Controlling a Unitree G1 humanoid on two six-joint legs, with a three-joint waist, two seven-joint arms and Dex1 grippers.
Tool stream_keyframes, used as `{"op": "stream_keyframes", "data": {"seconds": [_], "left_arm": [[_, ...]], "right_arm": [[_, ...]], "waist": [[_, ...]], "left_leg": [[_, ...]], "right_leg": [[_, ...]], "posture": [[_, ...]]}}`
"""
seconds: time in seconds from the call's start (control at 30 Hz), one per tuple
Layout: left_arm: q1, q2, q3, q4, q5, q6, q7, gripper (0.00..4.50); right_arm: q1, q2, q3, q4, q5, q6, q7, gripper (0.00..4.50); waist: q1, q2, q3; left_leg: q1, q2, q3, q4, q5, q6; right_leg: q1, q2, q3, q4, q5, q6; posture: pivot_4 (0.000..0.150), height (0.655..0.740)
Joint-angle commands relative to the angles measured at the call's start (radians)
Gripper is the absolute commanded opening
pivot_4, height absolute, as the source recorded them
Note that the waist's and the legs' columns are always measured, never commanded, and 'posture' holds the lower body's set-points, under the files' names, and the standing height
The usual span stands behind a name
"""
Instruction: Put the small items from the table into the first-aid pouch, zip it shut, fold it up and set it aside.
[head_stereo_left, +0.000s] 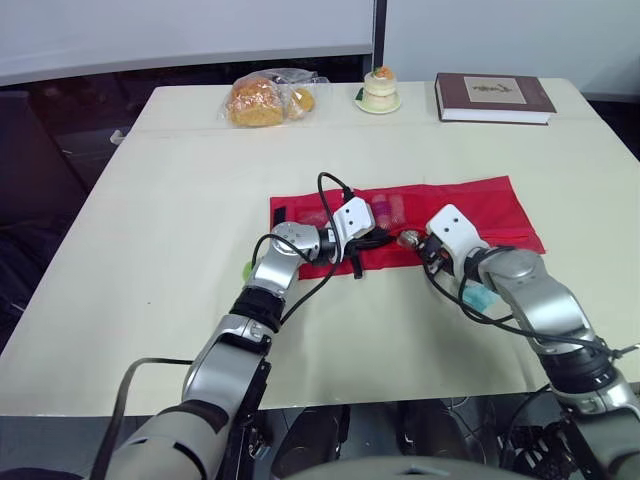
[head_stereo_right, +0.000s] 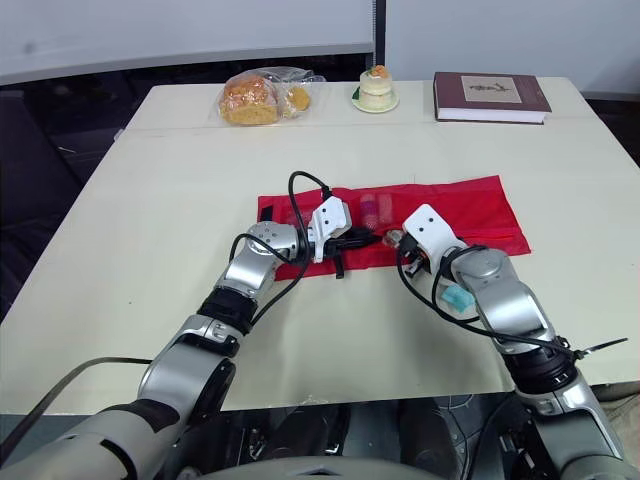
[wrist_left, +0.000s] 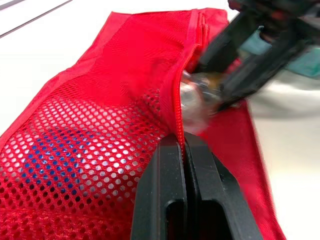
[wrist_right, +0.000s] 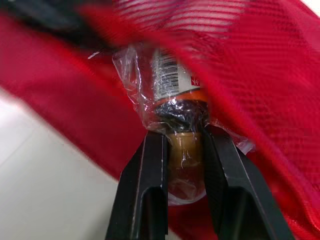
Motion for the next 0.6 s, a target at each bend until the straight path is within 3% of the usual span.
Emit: {"op": "stream_keyframes", "data": {"seconds": [0.03, 0.17, 0.2, 0.27, 0.43, 0.47, 0.6], "left_arm": [[0.024, -0.006, -0.026, -0.075, -0.031, 0.004, -0.043, 0.0], [0.032, -0.006, -0.038, -0.093, -0.037, 0.01, -0.059, 0.0], [0.031, -0.005, -0.039, -0.091, -0.036, 0.008, -0.06, 0.0], [0.029, -0.006, -0.04, -0.087, -0.034, 0.006, -0.059, 0.0], [0.012, -0.006, -0.032, -0.053, -0.032, -0.003, -0.05, 0.0], [0.007, -0.004, -0.029, -0.045, -0.032, -0.005, -0.048, 0.0], [-0.013, 0.004, -0.016, -0.01, -0.032, -0.018, -0.04, 0.0]], "right_arm": [[-0.038, 0.053, -0.057, 0.039, -0.024, -0.001, -0.098, 0.41], [-0.05, 0.119, -0.083, 0.068, -0.019, -0.02, -0.158, 0.41], [-0.053, 0.124, -0.086, 0.07, -0.018, -0.029, -0.162, 1.21], [-0.052, 0.13, -0.093, 0.059, -0.011, -0.04, -0.162, 1.8], [-0.006, 0.108, -0.105, -0.049, 0.036, -0.003, -0.117, 4.24], [0.009, 0.088, -0.106, -0.08, 0.05, 0.013, -0.094, 4.48], [0.068, 0.003, -0.127, -0.229, 0.128, 0.102, -0.011, 4.48]], "waist": [[-0.002, 0.0, 0.0], [-0.006, 0.0, 0.0], [-0.006, 0.0, 0.0], [-0.007, 0.0, 0.0], [-0.015, 0.0, 0.0], [-0.016, 0.0, 0.0], [-0.021, 0.0, 0.0]], "left_leg": [[0.0, 0.0, 0.0, 0.0, 0.0, 0.0], [0.0, 0.0, 0.0, 0.0, 0.0, 0.0], [0.0, 0.0, 0.0, -0.001, 0.0, 0.0], [0.0, 0.0, 0.0, -0.001, 0.0, 0.0], [0.0, 0.0, 0.0, -0.001, 0.0, 0.0], [0.0, 0.0, 0.0, -0.001, 0.0, 0.0], [0.0, 0.0, 0.0, -0.001, 0.0, 0.0]], "right_leg": [[0.0, 0.0, 0.0, 0.0, 0.0, 0.0], [0.0, 0.0, 0.0, 0.0, 0.0, 0.0], [0.0, 0.0, 0.0, 0.0, 0.0, 0.0], [0.0, 0.0, 0.0, 0.0, 0.0, 0.0], [0.0, 0.0, 0.0, 0.0, 0.0, 0.0], [0.0, 0.0, 0.0, 0.0, 0.0, 0.0], [0.0, 0.0, 0.0, -0.001, 0.0, 0.0]], "posture": [[0.15, 0.7289], [0.15, 0.7289], [0.15, 0.7289], [0.15, 0.7289], [0.15, 0.7289], [0.15, 0.7289], [0.15, 0.7289]]}}
